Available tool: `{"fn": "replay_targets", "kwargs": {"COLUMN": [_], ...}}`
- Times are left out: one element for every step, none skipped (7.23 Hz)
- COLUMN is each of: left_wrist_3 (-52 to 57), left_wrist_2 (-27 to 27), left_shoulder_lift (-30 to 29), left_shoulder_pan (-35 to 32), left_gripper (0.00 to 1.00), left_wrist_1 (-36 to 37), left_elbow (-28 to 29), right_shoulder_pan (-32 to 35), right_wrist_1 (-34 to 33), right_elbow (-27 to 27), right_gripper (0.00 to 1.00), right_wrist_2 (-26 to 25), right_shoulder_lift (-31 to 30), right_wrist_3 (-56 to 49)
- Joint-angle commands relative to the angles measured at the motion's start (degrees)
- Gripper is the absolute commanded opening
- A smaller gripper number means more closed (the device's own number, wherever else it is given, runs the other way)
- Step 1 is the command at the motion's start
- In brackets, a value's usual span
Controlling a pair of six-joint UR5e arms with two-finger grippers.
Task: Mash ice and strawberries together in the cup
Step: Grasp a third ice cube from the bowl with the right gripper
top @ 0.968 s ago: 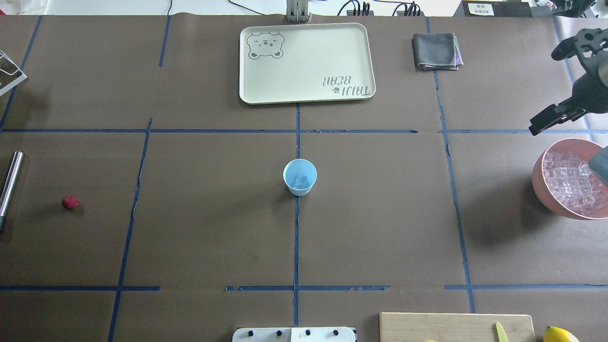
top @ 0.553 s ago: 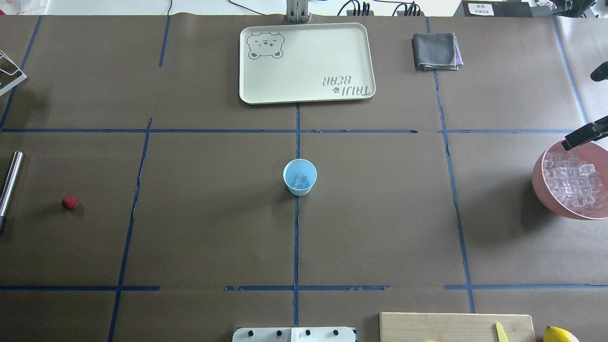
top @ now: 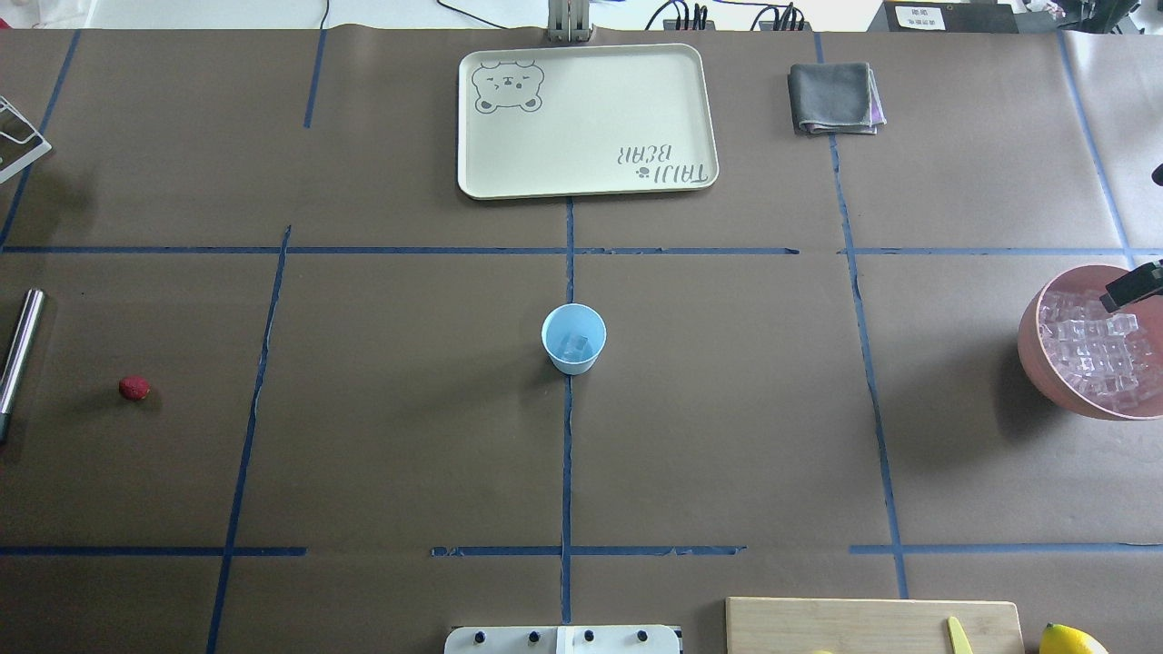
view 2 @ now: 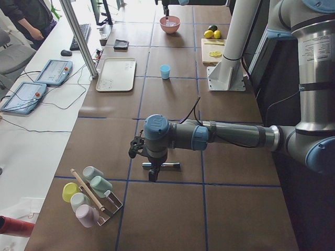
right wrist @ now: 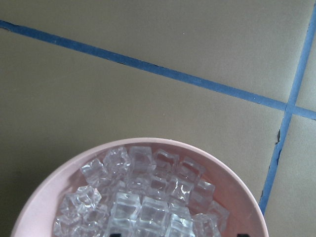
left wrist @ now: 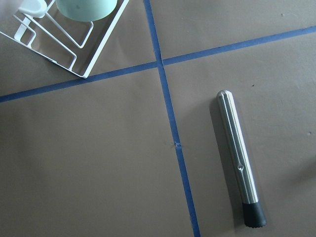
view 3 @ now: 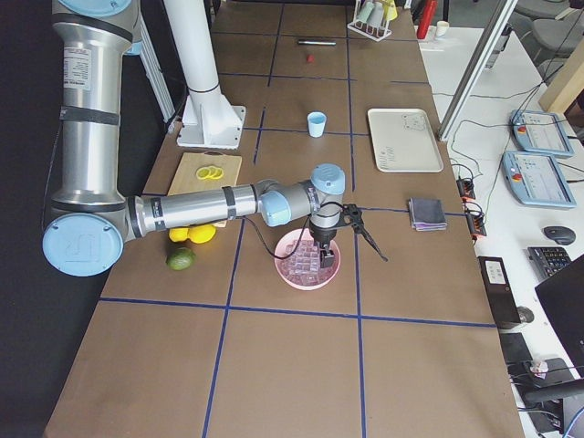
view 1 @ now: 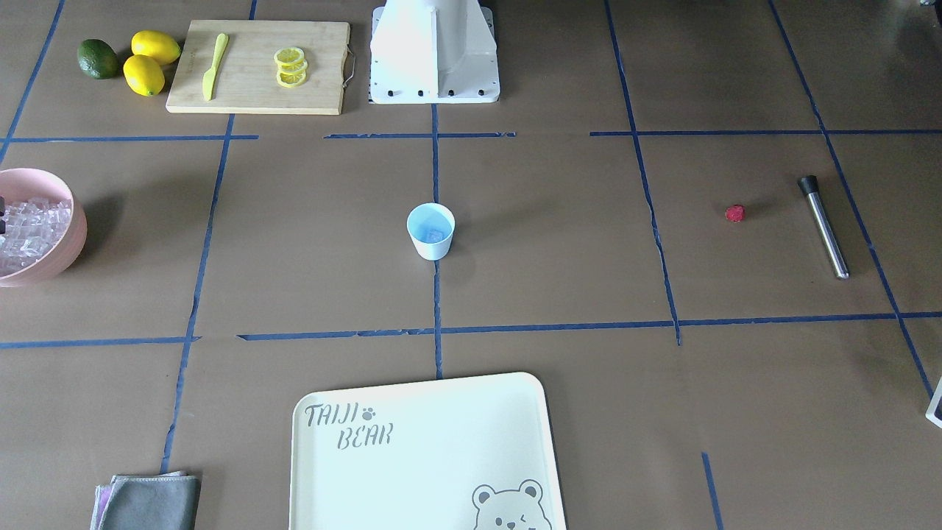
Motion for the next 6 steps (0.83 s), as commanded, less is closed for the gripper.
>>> {"fn": "replay_targets", "kwargs": {"left_wrist_3": [0.0, 0.0, 0.0, 0.0, 0.0, 0.0], "left_wrist_2": [0.0, -0.1, 0.0, 0.0, 0.0, 0.0], "left_shoulder_lift": [0.0, 0.0, 0.0, 0.0, 0.0, 0.0], "left_shoulder_pan": [-0.1, 0.0, 0.0, -0.1, 0.0, 0.0], "left_gripper": [1.00, 1.00, 1.00, 1.00, 1.00, 1.00], "left_wrist_1": [0.0, 0.0, 0.0, 0.1, 0.1, 0.1], "left_elbow": [0.0, 0.0, 0.0, -0.1, -0.1, -0.1], "right_shoulder_pan": [-1.0, -1.5, -2.3, -3.0, -3.4, -3.4], "right_wrist_1": [0.1, 0.1, 0.0, 0.1, 0.1, 0.1], "right_elbow": [-1.3, -1.4, -1.5, -2.7, -3.4, -3.5], "right_gripper": [0.77, 0.76, 0.75, 0.74, 0.72, 0.70], "right_wrist_2": [-0.2, -0.2, -0.9, -1.5, -1.6, -1.7], "right_shoulder_lift": [0.0, 0.0, 0.0, 0.0, 0.0, -0.1], "right_wrist_3": [0.8, 0.8, 0.8, 0.8, 0.8, 0.7]}}
